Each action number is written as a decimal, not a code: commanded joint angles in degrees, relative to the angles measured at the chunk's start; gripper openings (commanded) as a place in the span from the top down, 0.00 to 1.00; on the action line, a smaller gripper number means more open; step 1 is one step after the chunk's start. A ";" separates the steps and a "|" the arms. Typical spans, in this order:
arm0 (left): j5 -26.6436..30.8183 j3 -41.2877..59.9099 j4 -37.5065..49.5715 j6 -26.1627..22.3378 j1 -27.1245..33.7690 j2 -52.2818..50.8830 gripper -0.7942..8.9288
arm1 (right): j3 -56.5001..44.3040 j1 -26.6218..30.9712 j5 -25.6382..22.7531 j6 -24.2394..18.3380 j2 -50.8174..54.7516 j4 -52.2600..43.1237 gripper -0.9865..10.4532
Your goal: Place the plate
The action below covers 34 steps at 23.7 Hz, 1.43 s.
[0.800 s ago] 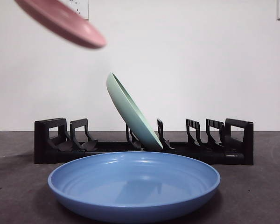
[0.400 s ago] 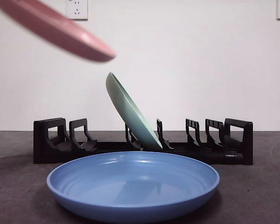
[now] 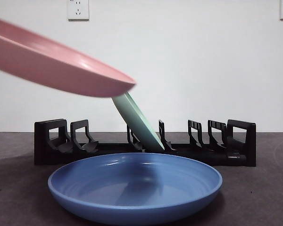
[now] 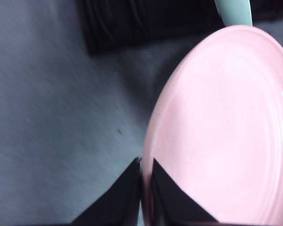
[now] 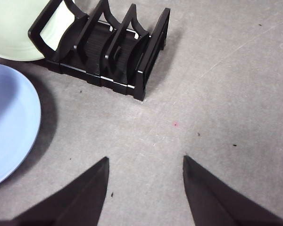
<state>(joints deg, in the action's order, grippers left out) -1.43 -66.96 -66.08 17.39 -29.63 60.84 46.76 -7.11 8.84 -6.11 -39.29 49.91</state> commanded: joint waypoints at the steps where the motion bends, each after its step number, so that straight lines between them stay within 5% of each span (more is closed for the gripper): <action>1: -1.57 3.98 3.23 5.07 -0.87 -1.33 0.90 | 0.79 -0.24 0.13 0.13 -0.24 -0.57 0.70; 13: -13.81 21.59 25.27 13.00 -1.16 1.09 0.90 | 0.79 -0.24 0.15 0.94 -0.24 -0.57 0.70; 34: -13.90 22.93 43.60 13.79 -1.16 21.14 0.90 | 0.79 -0.26 0.15 0.98 -0.24 -0.55 0.70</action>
<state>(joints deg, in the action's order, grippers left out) -15.00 -43.64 -23.44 30.89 -30.44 81.06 46.76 -7.11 8.88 -5.74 -39.29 49.91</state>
